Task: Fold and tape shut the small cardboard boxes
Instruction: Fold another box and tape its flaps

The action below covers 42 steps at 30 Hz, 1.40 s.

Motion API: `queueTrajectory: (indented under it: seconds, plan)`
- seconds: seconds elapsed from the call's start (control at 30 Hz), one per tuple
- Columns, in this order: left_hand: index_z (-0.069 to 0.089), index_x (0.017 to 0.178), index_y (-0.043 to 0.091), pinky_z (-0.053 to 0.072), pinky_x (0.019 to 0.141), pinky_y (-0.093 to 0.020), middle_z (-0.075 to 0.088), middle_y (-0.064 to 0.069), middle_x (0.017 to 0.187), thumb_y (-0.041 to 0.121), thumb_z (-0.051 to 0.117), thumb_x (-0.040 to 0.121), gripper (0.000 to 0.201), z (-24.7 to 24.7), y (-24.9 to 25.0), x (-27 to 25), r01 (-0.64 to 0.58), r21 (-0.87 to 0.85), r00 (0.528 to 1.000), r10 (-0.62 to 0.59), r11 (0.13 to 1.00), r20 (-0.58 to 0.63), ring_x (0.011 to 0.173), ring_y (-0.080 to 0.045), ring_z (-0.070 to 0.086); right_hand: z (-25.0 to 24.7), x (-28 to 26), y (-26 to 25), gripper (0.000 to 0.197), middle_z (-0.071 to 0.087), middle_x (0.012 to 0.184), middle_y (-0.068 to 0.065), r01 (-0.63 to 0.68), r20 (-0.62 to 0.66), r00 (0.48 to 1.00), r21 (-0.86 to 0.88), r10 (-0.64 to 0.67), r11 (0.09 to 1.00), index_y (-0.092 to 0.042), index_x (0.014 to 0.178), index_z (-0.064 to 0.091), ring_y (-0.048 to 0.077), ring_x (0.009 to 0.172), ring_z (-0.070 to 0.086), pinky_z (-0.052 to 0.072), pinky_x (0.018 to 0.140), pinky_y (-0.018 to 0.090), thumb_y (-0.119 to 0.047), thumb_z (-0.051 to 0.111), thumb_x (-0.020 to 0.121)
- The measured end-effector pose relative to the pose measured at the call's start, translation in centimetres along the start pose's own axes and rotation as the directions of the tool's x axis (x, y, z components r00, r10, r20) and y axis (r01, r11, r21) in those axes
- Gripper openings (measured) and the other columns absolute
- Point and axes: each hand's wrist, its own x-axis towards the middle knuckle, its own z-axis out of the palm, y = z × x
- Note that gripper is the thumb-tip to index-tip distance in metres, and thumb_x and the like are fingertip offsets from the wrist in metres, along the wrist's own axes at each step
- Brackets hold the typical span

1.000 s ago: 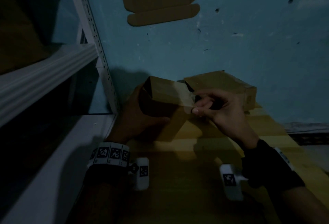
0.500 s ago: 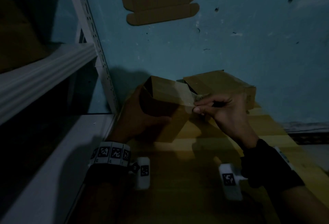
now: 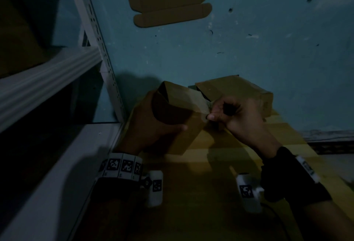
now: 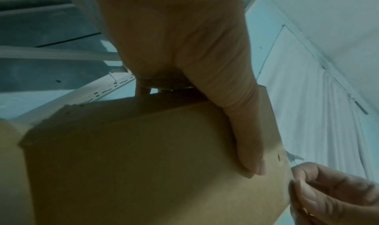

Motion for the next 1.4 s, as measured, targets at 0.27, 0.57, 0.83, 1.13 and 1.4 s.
queueTrajectory:
  seconds: [0.27, 0.57, 0.83, 1.13, 1.4]
  plan:
    - [0.044, 0.136, 0.037, 0.05, 0.102, -0.04, 0.054, 0.017, 0.135, 0.068, 0.09, 0.036, 0.114, 0.0, 0.7, 0.0, -0.009, 0.088, 1.0, 0.008, 0.996, 0.014, 0.123, -0.007, 0.053, 0.1, 0.0, -0.1, 0.026, 0.067, 0.078, -0.001, -0.086, 0.021, 0.996, -0.036, 0.087, 0.996, -0.023, 0.077, 0.061, 0.003, 0.069, 0.061, 0.047, 0.061, 0.012, -0.009, 0.082, 0.083]
    - [0.043, 0.141, 0.034, 0.05, 0.1, -0.04, 0.056, 0.013, 0.136, 0.071, 0.088, 0.034, 0.121, -0.3, 1.4, -0.1, -0.019, 0.145, 1.0, 0.016, 0.989, 0.024, 0.122, -0.01, 0.054, 0.9, -0.2, 1.0, 0.04, 0.06, 0.08, -0.013, 0.141, 0.032, 0.99, -0.181, -0.138, 0.973, -0.027, 0.07, 0.054, 0.003, 0.082, 0.057, 0.046, 0.068, 0.024, 0.005, 0.074, 0.085]
    - [0.057, 0.13, 0.033, 0.054, 0.097, -0.037, 0.066, 0.016, 0.122, 0.07, 0.09, 0.03, 0.112, -0.7, 1.5, 0.1, 0.078, 0.001, 0.996, -0.078, 0.997, 0.046, 0.111, -0.003, 0.062, 1.4, 0.4, 1.0, 0.021, 0.058, 0.078, 0.006, 0.322, -0.054, 0.942, -0.138, -0.332, 0.937, -0.006, 0.073, 0.061, 0.015, 0.077, 0.054, 0.042, 0.067, 0.026, 0.012, 0.068, 0.081]
    - [0.065, 0.12, 0.027, 0.058, 0.088, -0.032, 0.071, 0.013, 0.111, 0.045, 0.094, 0.045, 0.083, -0.9, 1.9, -0.1, 0.12, -0.144, 0.992, -0.115, 0.982, 0.047, 0.099, 0.001, 0.067, 1.3, 0.1, 0.1, 0.03, 0.069, 0.079, 0.003, 0.041, -0.047, 0.998, 0.178, -0.033, 0.983, -0.025, 0.094, 0.061, 0.022, 0.072, 0.066, 0.057, 0.064, 0.038, -0.008, 0.082, 0.081]
    - [0.064, 0.116, 0.036, 0.059, 0.086, -0.03, 0.071, 0.017, 0.109, 0.045, 0.095, 0.048, 0.076, -0.8, 2.0, 0.0, 0.116, -0.122, 0.993, -0.111, 0.986, 0.048, 0.097, 0.005, 0.067, 2.2, 0.0, -0.5, 0.034, 0.069, 0.072, 0.013, 0.004, -0.097, 0.995, 0.318, 0.029, 0.948, -0.018, 0.097, 0.061, 0.021, 0.057, 0.064, 0.051, 0.052, 0.025, -0.007, 0.084, 0.077]
